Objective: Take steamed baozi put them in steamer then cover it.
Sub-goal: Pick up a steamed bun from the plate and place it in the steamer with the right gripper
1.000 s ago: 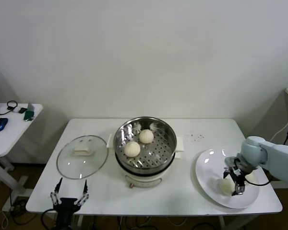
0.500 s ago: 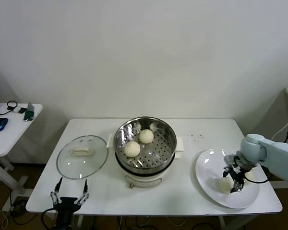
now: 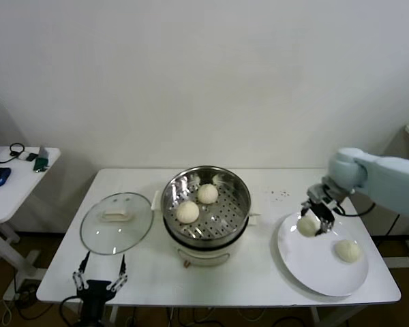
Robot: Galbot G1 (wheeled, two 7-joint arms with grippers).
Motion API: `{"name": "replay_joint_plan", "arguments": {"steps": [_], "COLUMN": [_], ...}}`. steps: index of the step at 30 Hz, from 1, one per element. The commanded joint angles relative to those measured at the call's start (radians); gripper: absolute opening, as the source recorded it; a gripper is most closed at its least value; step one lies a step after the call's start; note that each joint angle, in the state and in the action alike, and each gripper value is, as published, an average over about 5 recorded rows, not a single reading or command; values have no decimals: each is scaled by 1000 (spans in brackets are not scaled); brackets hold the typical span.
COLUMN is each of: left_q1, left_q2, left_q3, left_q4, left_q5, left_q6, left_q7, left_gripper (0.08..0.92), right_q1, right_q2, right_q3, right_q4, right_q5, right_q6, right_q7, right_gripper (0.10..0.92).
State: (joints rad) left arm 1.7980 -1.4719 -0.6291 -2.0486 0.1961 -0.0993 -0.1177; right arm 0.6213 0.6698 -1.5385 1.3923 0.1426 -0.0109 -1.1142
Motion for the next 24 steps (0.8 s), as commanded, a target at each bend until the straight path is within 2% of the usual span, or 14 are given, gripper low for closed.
{"name": "replay_joint_plan", "arguments": {"steps": [1, 10, 17, 24], "left_q1": [3, 0, 2, 1], "left_q2": [9, 13, 18, 31], "left_q3": [9, 9, 3, -9], "left_q4": [3, 9, 13, 4], "left_q5": [6, -2, -13, -20], "left_q6": [-4, -7, -9, -4], "left_q7": [1, 1, 1, 1], "left_gripper": [823, 823, 823, 823], "right_q1": [429, 418, 294, 171], "right_q2": [265, 456, 609, 703], "right_q3": [-247, -132, -16, 26], "right_q4": [-1, 33, 38, -22], "right_q5": [86, 78, -3, -84], "right_q6": [247, 376, 431, 453], "right_q7": [-25, -43, -59, -69], "right_gripper": [687, 687, 687, 687]}}
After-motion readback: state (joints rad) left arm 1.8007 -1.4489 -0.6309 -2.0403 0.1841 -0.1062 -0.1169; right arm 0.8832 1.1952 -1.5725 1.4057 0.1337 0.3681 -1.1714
